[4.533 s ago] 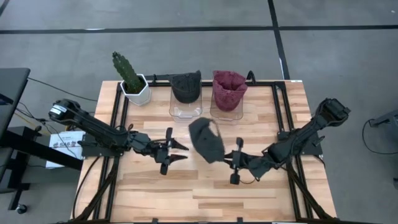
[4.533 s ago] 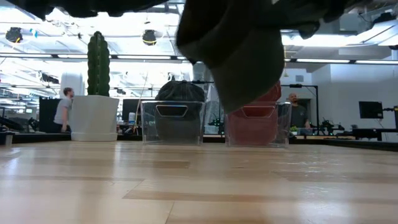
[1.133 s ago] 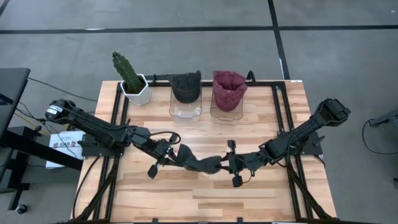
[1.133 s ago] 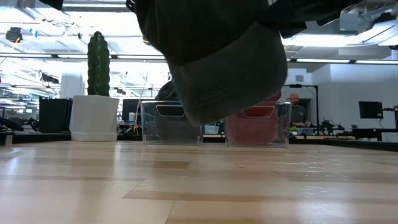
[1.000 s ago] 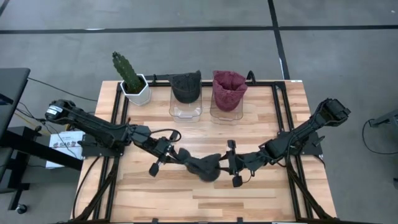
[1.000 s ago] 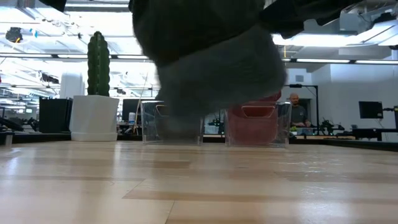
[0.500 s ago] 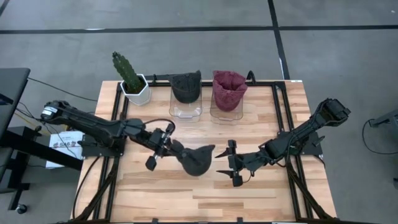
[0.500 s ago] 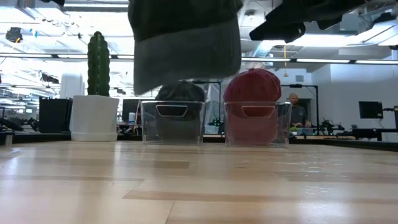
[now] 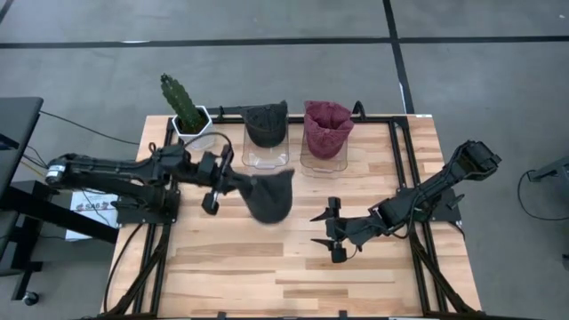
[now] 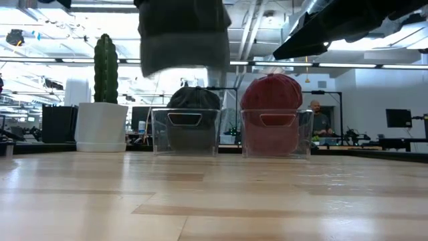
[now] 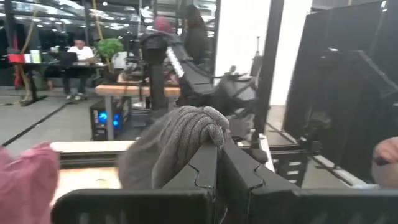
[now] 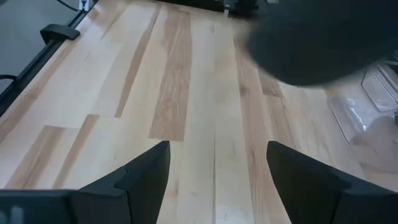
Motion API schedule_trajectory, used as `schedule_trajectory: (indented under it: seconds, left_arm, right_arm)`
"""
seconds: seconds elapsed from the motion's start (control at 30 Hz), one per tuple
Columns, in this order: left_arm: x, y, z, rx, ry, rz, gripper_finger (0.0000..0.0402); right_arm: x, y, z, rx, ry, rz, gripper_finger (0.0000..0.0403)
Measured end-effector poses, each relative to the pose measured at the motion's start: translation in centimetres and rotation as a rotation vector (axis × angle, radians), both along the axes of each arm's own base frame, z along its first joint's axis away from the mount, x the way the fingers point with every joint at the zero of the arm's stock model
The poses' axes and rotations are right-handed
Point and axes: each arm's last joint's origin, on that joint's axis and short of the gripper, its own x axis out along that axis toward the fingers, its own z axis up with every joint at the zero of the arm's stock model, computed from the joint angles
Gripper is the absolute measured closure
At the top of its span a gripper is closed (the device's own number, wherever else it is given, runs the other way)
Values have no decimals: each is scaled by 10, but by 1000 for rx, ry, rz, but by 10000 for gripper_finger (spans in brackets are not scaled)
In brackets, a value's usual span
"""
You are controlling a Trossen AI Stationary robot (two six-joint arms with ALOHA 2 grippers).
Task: Pick & Place hat
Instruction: Put the black head cap into the left transparent bin
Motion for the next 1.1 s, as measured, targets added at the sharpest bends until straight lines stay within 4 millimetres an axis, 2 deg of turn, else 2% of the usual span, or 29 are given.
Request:
schedule_trajectory:
  seconds: [0.3,0.57,0.9,1.1]
  left_arm:
    - [-4,47,0,24,2,82,391]
    - [-15,80,0,94,-7,150,391]
    - [-29,109,1,241,-25,295,391]
    - [-35,120,2,345,-35,366,391]
  right_arm:
    - [0,0,0,-44,0,28,143]
    - [3,-5,0,-37,-1,3,143]
    - [14,-32,0,-24,2,-104,143]
    - [16,-40,0,37,-2,-168,143]
